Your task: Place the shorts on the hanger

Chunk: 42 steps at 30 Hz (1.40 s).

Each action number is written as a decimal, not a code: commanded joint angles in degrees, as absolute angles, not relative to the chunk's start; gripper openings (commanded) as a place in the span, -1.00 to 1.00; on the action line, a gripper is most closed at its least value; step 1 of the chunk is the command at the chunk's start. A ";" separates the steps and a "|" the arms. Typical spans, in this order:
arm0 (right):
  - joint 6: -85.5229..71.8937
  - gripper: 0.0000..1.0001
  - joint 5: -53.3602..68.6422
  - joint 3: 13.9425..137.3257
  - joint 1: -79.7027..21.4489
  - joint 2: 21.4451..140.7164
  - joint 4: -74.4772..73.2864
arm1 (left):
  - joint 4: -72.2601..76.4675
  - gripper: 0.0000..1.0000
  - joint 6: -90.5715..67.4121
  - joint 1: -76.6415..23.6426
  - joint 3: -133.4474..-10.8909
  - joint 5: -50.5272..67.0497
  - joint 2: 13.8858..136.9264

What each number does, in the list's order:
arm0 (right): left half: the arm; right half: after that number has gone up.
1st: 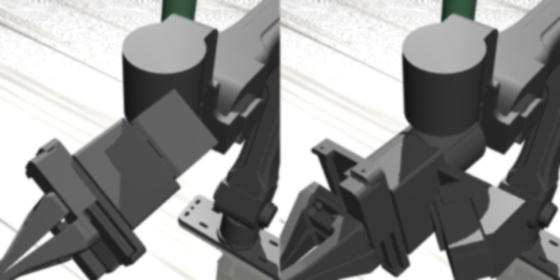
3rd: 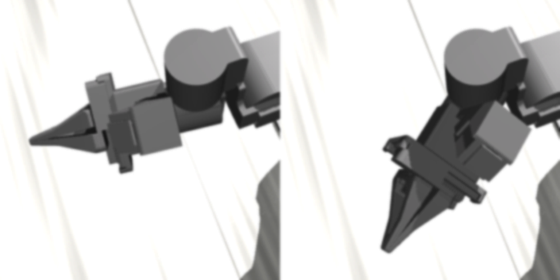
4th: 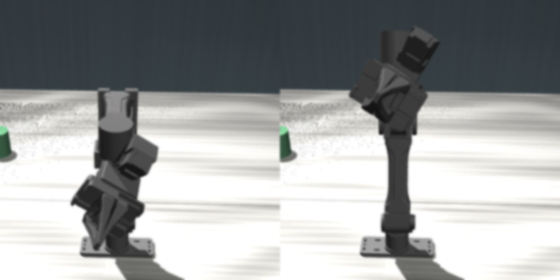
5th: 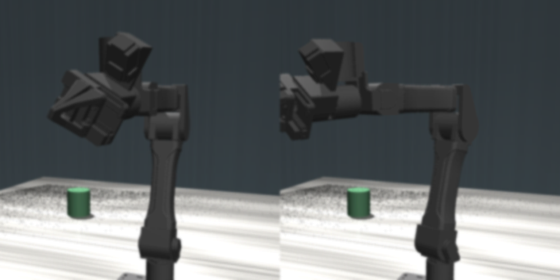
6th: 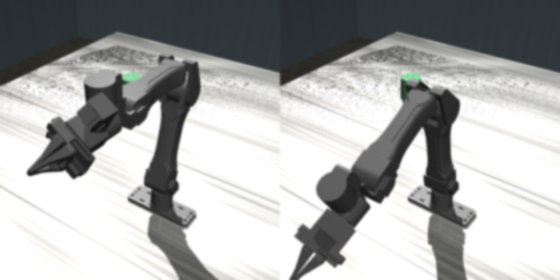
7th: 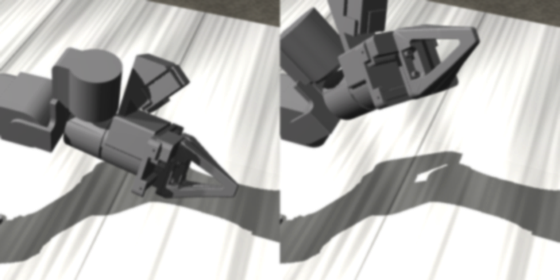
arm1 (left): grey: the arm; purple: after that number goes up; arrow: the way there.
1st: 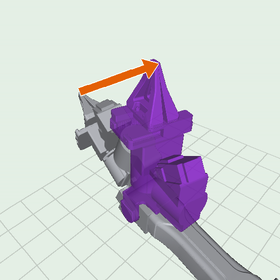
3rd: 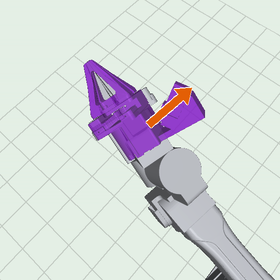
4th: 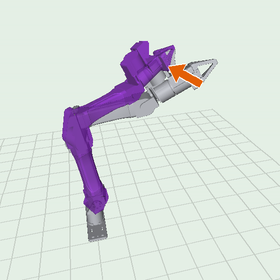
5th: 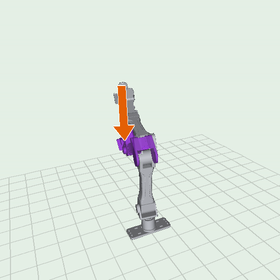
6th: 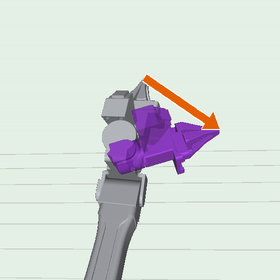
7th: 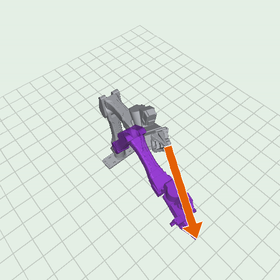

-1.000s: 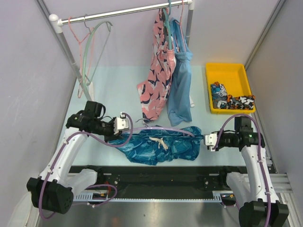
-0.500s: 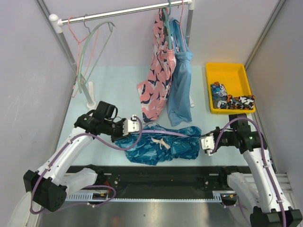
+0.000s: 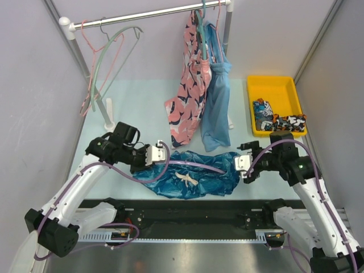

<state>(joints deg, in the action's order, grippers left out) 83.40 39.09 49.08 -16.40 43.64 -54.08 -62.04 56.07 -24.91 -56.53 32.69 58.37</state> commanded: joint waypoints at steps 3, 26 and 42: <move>75.60 0.89 41.12 57.65 -17.22 39.73 -62.30 | -64.07 -1.00 57.83 -24.87 -62.92 36.65 57.48; 26.81 -0.16 37.79 70.40 -40.78 58.80 -41.31 | -67.24 -0.99 56.34 -24.87 -76.73 42.19 57.92; 15.23 -1.00 42.54 73.47 -41.31 57.92 -46.33 | -58.37 -0.62 46.68 -22.15 -74.79 38.41 55.81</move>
